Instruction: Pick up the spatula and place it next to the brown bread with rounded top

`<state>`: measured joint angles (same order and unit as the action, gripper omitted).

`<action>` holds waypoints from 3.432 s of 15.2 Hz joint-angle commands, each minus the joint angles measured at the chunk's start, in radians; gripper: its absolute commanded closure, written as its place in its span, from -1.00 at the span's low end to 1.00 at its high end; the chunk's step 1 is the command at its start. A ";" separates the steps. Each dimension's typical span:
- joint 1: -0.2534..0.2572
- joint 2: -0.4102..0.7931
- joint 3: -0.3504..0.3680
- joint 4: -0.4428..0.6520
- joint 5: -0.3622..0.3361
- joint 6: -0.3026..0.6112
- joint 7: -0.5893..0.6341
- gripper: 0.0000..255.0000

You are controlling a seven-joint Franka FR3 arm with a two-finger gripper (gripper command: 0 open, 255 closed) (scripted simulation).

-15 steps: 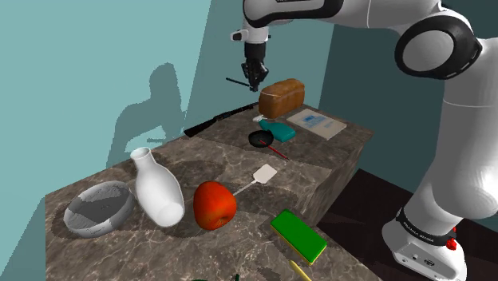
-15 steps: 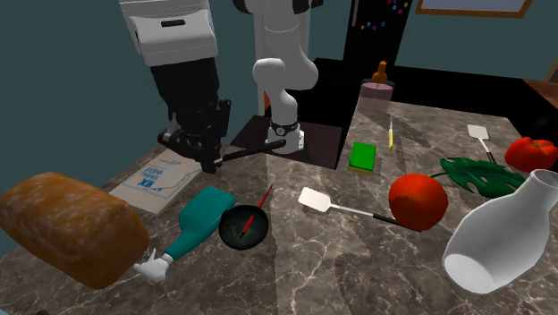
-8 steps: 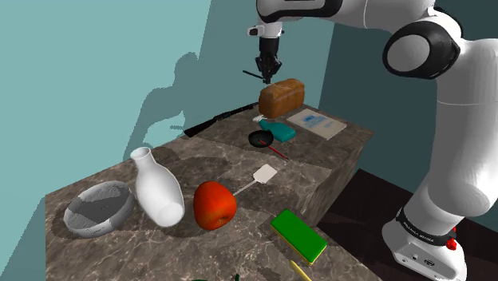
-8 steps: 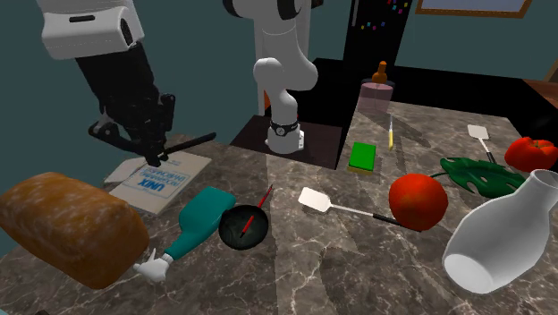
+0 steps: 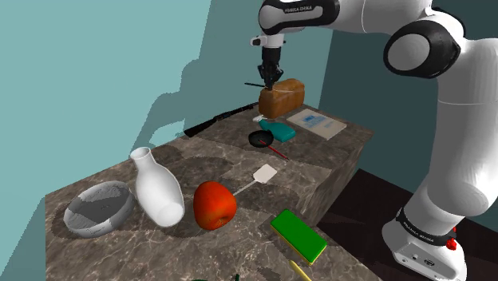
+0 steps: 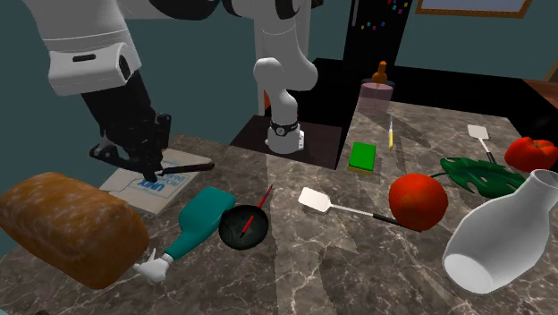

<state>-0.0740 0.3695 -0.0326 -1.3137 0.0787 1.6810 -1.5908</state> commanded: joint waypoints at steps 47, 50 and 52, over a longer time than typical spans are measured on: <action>0.003 0.072 0.003 -0.354 0.013 0.425 -0.031 -1.00; 0.000 0.035 0.000 -0.305 0.009 0.340 -0.028 -1.00; 0.000 0.028 0.000 -0.290 0.008 0.317 -0.028 -1.00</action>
<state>-0.0728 0.4050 -0.0319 -1.6083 0.0874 2.0123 -1.6172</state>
